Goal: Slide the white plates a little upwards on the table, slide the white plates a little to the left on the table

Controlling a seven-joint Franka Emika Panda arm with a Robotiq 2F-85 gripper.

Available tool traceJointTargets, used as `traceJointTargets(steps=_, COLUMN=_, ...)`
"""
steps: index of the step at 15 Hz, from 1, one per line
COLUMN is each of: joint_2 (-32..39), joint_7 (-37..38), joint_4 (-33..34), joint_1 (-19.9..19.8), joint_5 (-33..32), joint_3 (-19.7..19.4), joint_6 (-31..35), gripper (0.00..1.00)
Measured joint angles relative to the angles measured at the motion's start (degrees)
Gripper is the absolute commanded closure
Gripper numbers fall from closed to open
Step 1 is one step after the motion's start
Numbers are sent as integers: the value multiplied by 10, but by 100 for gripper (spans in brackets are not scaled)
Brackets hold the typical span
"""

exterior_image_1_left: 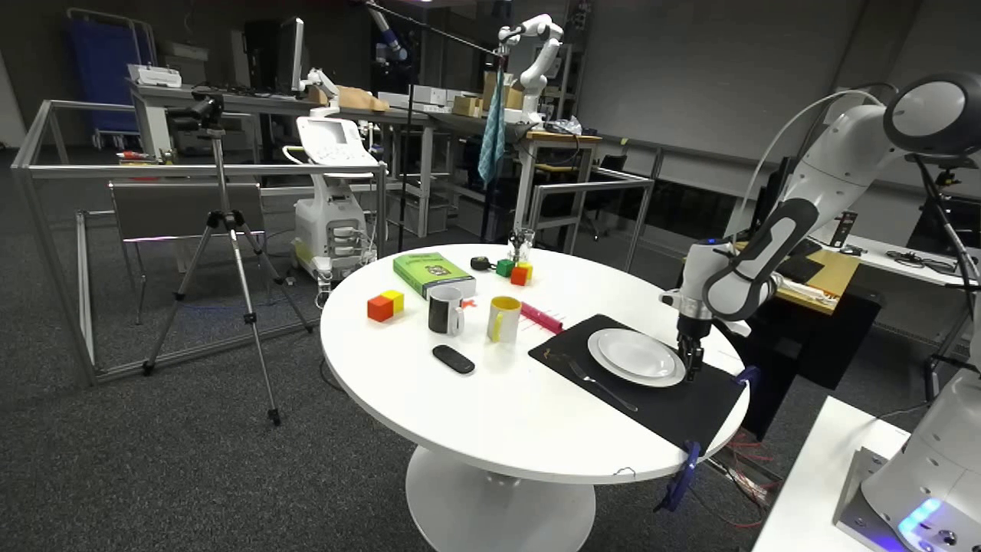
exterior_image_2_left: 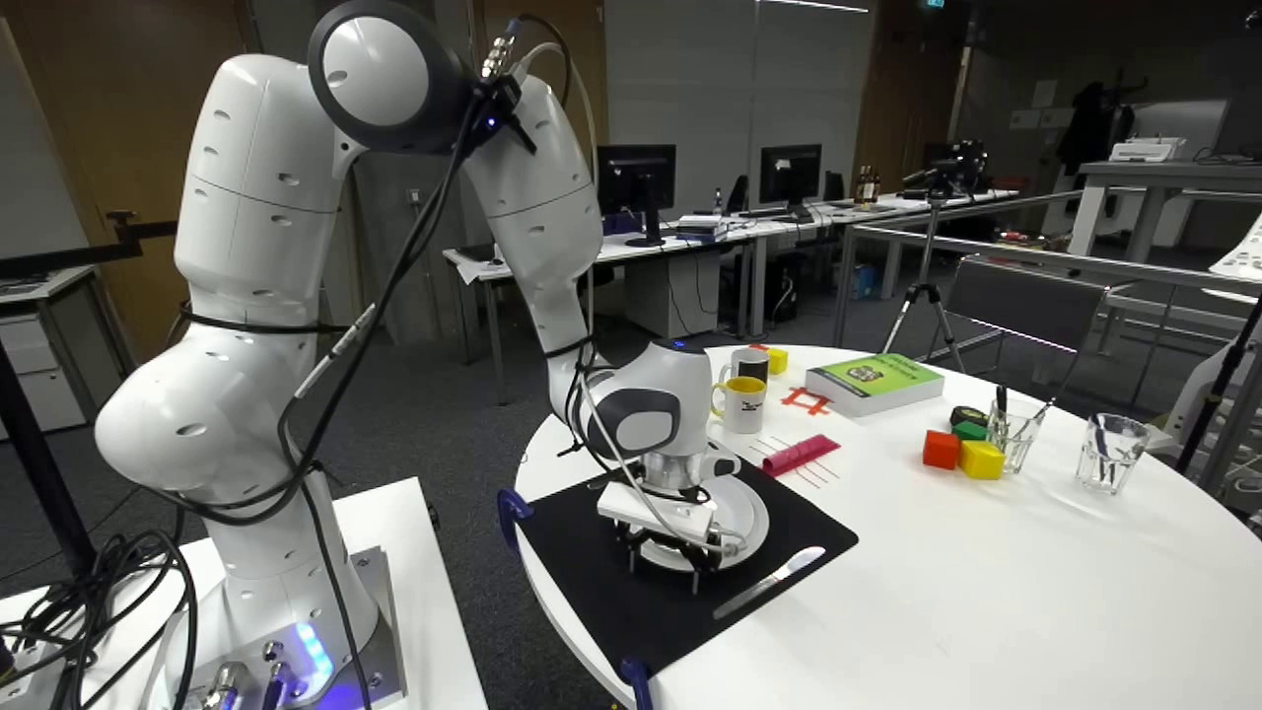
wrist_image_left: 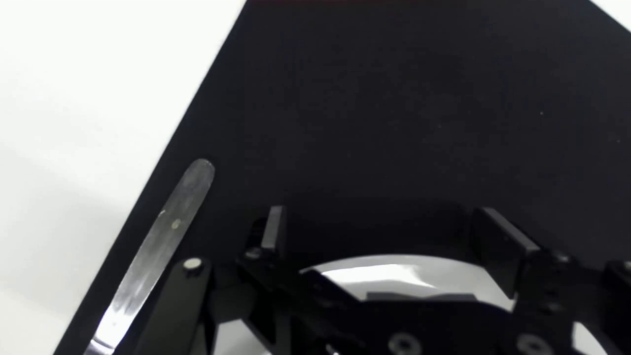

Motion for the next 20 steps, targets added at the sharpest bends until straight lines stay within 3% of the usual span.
traceJointTargets(steps=8, joint_2=0, joint_7=0, joint_4=3, joint_1=2, joint_5=-1, joint_3=0, joint_6=-11, gripper=0)
traceJointTargets(steps=15, joint_2=-27, joint_7=7, joint_4=3, joint_1=22, joint_5=-2, joint_3=-15, joint_6=-87, gripper=0)
traceJointTargets(steps=20, joint_2=-82, joint_7=85, joint_4=0, joint_1=59, joint_5=-31, joint_3=-40, joint_6=-137, gripper=0)
